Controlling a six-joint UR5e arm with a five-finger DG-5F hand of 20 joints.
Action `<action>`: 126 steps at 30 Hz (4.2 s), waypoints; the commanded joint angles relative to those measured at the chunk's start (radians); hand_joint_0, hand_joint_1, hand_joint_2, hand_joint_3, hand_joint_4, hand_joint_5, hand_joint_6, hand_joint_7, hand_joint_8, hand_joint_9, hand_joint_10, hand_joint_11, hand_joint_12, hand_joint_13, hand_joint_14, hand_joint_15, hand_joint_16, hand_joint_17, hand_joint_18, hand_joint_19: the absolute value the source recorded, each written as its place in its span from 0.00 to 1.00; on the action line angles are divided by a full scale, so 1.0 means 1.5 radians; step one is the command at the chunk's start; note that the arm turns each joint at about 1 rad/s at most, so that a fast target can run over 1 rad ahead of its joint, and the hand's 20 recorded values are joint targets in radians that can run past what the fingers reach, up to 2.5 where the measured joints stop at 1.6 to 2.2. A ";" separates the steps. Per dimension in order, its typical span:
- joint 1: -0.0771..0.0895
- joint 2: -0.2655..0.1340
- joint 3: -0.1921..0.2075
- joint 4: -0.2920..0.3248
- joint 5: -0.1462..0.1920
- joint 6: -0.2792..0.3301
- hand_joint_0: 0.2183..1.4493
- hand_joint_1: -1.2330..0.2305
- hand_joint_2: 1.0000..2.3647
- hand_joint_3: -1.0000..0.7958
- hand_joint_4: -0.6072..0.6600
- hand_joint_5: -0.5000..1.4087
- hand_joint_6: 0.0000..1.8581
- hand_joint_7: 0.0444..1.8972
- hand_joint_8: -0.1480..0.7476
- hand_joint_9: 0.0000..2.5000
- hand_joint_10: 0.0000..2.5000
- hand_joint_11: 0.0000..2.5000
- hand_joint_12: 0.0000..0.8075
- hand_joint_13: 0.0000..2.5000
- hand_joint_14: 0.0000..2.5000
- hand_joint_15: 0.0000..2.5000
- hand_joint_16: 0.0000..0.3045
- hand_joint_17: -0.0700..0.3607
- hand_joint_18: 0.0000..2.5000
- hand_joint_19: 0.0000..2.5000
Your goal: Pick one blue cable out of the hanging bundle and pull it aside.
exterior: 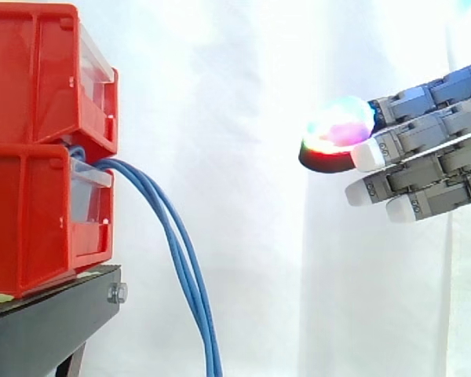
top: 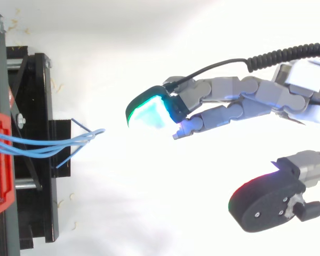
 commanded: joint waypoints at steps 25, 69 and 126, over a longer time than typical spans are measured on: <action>0.002 -0.079 0.001 0.103 0.026 -0.012 0.24 0.48 0.00 0.31 0.68 0.17 0.27 0.31 0.43 0.21 0.00 0.00 0.43 0.07 0.00 0.01 0.18 0.45 0.00 0.12; -0.003 -0.290 0.222 0.147 0.041 -0.043 0.25 0.47 0.00 0.31 0.75 0.21 0.27 0.46 0.44 0.24 0.00 0.00 0.44 0.10 0.00 0.03 0.18 0.45 0.02 0.15; -0.001 -0.264 0.295 -0.019 0.026 0.061 0.30 0.34 0.01 0.35 0.61 0.21 0.48 0.44 0.46 0.39 0.00 0.09 0.46 0.26 0.01 0.13 0.18 0.44 0.20 0.24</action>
